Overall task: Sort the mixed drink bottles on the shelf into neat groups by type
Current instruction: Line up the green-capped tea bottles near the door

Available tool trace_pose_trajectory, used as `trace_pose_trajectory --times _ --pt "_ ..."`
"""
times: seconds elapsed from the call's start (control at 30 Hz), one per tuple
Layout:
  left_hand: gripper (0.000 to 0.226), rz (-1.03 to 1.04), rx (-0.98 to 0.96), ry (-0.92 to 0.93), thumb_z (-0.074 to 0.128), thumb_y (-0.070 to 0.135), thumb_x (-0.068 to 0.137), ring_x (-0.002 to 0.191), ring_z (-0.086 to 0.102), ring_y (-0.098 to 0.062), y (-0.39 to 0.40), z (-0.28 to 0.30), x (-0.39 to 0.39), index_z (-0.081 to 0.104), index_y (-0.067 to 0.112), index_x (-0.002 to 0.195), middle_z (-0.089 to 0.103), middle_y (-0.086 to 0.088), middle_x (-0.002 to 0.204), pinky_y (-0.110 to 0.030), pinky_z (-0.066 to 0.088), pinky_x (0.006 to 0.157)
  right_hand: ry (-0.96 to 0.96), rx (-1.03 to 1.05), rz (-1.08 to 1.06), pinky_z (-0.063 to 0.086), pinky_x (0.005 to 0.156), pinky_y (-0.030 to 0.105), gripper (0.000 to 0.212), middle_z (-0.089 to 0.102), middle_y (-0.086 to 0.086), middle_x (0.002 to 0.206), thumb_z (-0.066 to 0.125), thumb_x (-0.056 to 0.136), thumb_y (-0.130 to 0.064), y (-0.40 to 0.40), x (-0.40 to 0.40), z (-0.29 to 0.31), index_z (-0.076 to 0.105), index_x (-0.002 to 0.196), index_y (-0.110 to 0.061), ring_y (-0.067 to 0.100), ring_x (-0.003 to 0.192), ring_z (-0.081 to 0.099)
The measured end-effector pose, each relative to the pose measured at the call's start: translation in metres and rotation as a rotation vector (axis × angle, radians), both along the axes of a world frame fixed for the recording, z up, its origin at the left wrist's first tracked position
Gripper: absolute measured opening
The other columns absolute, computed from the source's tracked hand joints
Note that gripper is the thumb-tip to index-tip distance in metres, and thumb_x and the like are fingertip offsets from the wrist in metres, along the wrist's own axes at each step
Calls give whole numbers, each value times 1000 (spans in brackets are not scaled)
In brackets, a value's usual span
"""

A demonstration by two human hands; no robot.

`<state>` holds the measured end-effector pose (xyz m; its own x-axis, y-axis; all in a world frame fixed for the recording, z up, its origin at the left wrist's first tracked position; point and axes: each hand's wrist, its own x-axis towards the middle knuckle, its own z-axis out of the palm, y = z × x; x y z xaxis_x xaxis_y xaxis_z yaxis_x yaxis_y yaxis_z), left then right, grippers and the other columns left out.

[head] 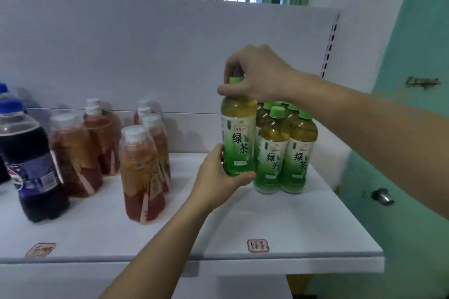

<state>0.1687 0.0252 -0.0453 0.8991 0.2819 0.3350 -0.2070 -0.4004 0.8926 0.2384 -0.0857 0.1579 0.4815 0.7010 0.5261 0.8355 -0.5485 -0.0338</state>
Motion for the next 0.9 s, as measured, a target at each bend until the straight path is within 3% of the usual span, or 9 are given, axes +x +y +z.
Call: trace_pose_trajectory --times 0.17,0.3,0.43,0.57,0.67,0.77,0.83,0.9 --pt "69 132 71 22 92 28 70 107 64 -10 -18 -23 33 48 30 124 66 11 122 -28 54 87 33 -35 -12 41 63 21 28 65 -2 94 71 92 -43 -1 29 -32 72 98 -16 17 87 61" --pt "70 217 68 18 93 22 70 110 63 -12 -19 -38 40 54 28 127 64 7 122 -33 56 94 36 -41 -19 41 73 29 28 63 -2 95 69 93 -44 -7 41 -48 71 96 -17 18 89 57" --pt "75 218 132 32 93 24 70 111 60 -11 -19 -45 39 53 26 134 61 8 126 -27 51 93 21 -45 -35 47 78 35 26 66 -2 98 66 93 -51 -10 48 -63 64 92 -25 22 94 59" --pt "75 226 180 46 91 23 71 114 60 -14 -19 -47 37 51 25 135 63 6 128 -34 53 97 -49 -11 -53 43 77 35 42 68 -6 101 63 89 -64 -18 47 -73 66 108 -26 19 96 60" --pt "74 230 171 68 91 25 72 114 61 -15 -20 -50 37 51 24 135 64 5 128 -38 54 98 -84 367 18 49 84 40 35 65 -4 102 60 96 -51 -41 41 -88 63 115 -22 17 95 58" --pt "75 234 161 73 91 25 72 112 61 -12 -19 -52 40 51 25 135 63 7 128 -31 54 95 -161 904 46 52 74 38 12 63 -1 92 61 95 -19 -74 33 -118 62 103 -12 20 84 60" --pt "77 235 168 77 91 26 72 112 60 -12 -19 -54 41 50 25 137 62 7 129 -26 50 91 -119 1029 30 52 70 35 8 60 1 88 60 91 -8 -90 28 -149 60 98 -10 22 80 58" --pt "78 232 176 78 91 27 72 112 60 -12 -20 -53 41 49 24 138 62 6 130 -25 49 89 -68 1017 7 48 69 26 11 58 3 87 60 88 -2 -98 22 -184 58 97 -10 21 78 55"
